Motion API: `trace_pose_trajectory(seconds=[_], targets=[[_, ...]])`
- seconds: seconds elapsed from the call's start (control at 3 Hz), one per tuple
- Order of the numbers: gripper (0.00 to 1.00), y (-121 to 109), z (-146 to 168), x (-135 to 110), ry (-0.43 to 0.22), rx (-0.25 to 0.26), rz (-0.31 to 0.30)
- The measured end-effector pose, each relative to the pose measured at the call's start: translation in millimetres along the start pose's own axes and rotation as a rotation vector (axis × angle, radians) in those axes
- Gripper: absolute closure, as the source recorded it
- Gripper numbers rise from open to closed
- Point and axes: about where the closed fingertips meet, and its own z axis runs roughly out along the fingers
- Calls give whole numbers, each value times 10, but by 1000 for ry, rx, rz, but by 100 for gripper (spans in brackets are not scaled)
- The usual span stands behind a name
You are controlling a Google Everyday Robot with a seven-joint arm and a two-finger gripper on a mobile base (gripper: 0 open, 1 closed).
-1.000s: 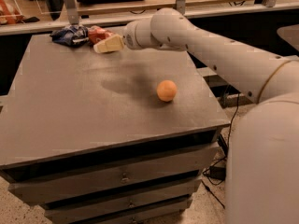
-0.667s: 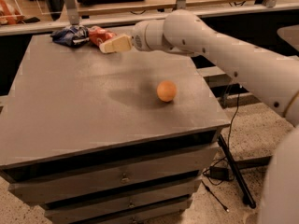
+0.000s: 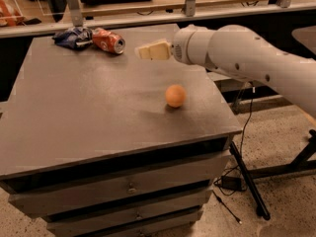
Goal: Move coke can near blue chip bag
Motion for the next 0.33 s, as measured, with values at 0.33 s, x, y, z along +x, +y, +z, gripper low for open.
trace_pose_trajectory(seconds=[0.33], targets=[[0,18,50,69,-7,14,-3]])
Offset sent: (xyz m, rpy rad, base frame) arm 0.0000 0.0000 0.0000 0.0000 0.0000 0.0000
